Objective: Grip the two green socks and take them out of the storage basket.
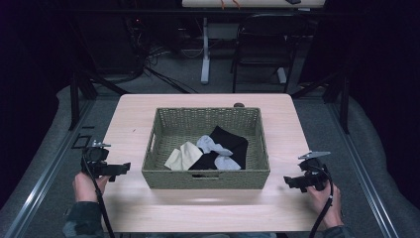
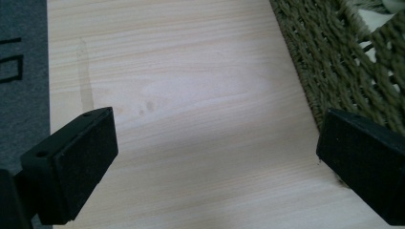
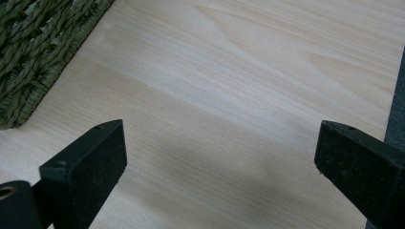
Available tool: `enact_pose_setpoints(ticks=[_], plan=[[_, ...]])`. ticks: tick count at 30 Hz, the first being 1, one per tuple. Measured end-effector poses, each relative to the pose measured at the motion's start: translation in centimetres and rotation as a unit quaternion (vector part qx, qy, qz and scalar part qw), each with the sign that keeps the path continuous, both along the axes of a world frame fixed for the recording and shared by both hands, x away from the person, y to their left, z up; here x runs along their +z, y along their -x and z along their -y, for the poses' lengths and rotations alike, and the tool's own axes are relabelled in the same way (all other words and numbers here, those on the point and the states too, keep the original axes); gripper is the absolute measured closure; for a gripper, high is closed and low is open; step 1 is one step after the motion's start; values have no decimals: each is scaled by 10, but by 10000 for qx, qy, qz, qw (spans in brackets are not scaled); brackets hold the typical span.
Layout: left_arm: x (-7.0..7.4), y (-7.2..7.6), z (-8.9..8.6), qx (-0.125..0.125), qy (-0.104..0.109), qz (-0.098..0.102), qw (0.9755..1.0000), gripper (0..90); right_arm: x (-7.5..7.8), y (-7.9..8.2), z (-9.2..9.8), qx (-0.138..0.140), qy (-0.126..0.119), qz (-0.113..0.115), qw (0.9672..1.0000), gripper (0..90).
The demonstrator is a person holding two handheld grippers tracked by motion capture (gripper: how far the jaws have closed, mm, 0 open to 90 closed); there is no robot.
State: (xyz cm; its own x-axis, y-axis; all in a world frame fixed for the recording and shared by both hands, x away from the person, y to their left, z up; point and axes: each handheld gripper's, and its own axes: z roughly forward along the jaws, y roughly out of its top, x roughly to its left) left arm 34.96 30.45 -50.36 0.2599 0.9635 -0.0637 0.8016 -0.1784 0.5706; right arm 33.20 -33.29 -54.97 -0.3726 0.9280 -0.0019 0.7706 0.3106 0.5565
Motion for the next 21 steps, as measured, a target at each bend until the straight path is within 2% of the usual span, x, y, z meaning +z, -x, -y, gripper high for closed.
enact_pose_setpoints(ticks=[3, 8, 10, 21], plan=[[7, -2, -1, -29, 83, -13, 10000, 2, 0, 0, 1, -18, -14, 7, 10000, 29], [20, -4, 0, -105, 69, 49, 9999, 1, 0, 0, 0, -13, -7, -1, 10000, 29], [31, -5, 2, -158, 82, 116, 9998, 2, 0, -1, 0, 12, -1, -26, 10000, 29], [67, -15, 14, -408, 163, 208, 9988, 1, 0, -1, 0, -3, -5, -6, 10000, 29]])
